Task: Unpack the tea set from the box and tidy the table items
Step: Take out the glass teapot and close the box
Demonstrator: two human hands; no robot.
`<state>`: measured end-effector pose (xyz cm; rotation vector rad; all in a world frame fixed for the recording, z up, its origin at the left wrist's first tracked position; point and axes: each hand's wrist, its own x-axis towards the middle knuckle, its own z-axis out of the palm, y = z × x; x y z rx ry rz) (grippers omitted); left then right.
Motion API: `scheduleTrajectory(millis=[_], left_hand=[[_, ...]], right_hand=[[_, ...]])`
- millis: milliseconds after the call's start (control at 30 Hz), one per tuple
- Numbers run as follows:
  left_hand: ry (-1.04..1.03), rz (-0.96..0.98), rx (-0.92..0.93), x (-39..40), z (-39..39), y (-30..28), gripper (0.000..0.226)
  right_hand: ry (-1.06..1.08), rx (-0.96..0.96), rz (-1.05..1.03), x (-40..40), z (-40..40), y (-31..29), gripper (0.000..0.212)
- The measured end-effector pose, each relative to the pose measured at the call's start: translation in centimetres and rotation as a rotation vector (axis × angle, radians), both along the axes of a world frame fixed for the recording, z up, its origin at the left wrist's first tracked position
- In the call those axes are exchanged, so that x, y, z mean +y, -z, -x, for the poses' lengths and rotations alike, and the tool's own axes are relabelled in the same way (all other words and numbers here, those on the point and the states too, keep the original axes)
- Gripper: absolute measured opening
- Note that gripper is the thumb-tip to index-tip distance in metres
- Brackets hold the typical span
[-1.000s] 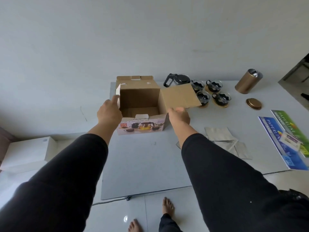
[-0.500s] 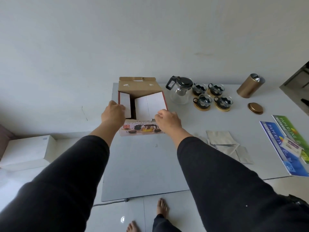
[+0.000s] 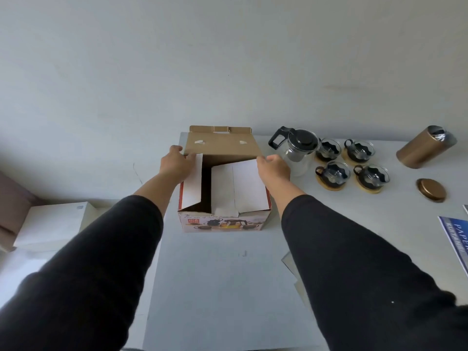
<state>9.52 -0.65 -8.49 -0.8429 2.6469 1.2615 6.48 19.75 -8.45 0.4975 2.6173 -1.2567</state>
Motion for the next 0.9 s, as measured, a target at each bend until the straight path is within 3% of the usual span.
scheduleTrajectory(millis=[100, 233, 367, 567, 900], left_hand=[[-0.014, 0.006, -0.036, -0.1, 2.4, -0.2, 0.05], [-0.129, -0.135, -0.047, -0.6, 4.7, -0.8, 0.053], [-0.328, -0.313, 0.041, -0.6, 5.3, -1.1, 0.042], [-0.325, -0.489, 0.138, -0.3, 4.0, -2.6, 0.068], [-0.288, -0.501, 0.285, 0.2, -3.6, -4.7, 0.075]], right_hand=[[0.023, -0.035, 0.03, -0.5, 2.7, 0.1, 0.032], [0.057, -0.08, 0.129, -0.8, 5.3, -0.1, 0.026], [0.127, -0.075, 0.239, -0.7, 6.3, -0.5, 0.028], [0.198, -0.011, 0.343, -0.6, 4.8, -2.0, 0.049], [0.352, 0.129, 0.429, 0.0, -3.7, -4.6, 0.07]])
